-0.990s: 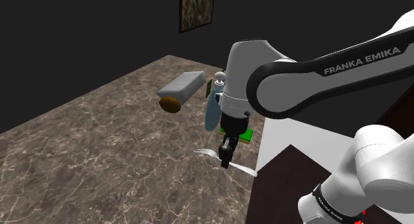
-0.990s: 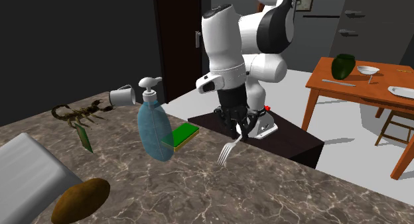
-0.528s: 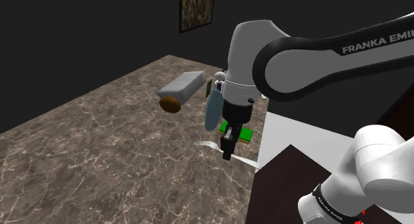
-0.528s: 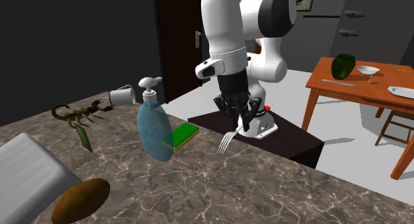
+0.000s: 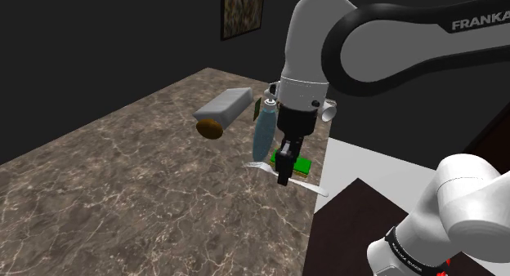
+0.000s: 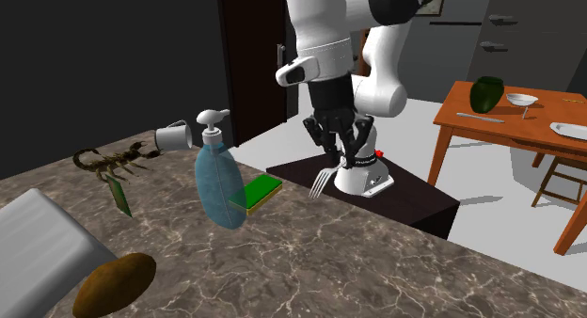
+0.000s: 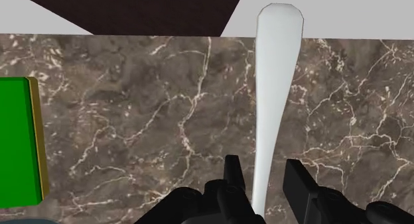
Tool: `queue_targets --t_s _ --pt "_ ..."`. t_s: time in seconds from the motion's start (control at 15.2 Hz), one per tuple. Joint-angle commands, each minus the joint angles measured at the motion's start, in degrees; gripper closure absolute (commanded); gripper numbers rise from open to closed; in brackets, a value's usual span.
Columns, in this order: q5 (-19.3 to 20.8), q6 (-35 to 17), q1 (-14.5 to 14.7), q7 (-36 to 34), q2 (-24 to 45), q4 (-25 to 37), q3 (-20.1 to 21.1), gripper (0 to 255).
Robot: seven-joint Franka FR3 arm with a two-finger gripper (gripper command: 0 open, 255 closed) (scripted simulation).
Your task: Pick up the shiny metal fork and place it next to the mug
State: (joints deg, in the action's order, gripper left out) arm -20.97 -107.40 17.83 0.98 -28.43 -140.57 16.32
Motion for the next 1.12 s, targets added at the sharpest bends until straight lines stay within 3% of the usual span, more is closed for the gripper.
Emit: queue_targets --t_s 0.0,0.53,1.06 --pt "0.15 1.61 0.01 -0.44 -0.48 1.18 -0.15 255" --pt "5.39 3.39 -4.86 8.43 2.88 3.96 -7.23 255" --pt "10.39 4.68 -9.89 17.96 10.28 10.70 -14.30 255"
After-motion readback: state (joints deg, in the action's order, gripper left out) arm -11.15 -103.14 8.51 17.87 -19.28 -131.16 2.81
